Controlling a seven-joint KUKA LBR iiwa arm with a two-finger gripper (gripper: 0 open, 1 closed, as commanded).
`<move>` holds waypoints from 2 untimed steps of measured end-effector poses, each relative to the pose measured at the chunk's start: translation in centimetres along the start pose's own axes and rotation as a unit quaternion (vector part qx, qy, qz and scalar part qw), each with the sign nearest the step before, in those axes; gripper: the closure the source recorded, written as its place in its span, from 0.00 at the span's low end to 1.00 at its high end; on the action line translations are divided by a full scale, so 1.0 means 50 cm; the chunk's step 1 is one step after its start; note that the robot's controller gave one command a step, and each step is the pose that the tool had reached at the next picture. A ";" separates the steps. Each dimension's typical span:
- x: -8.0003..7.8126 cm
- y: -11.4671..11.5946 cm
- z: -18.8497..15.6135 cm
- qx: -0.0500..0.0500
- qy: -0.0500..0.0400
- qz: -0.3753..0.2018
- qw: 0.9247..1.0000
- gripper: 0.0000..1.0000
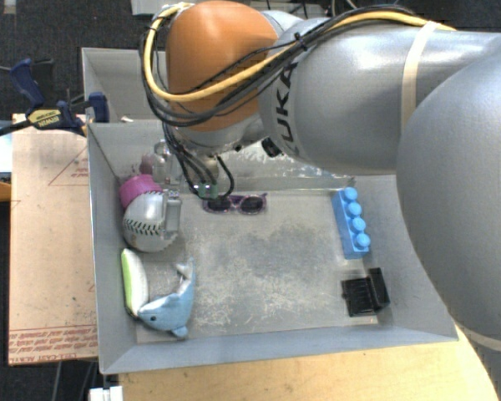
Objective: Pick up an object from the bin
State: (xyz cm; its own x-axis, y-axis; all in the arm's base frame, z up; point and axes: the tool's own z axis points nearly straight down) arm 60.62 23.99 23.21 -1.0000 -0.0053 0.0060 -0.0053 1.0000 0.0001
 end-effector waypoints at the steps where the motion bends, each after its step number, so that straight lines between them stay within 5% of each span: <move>1: -0.003 -0.004 -0.011 -0.001 -0.004 0.003 1.000 0.00; 2: 0.002 0.014 0.191 -0.001 -0.005 -0.121 0.993 0.00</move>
Offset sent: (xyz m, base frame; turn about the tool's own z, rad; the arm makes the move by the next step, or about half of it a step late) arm -0.0061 0.0110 -0.1621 -0.3970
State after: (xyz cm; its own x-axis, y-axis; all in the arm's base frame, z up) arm 60.45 24.68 13.67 -0.9695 -0.2452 -0.0041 -0.2452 0.9695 0.0024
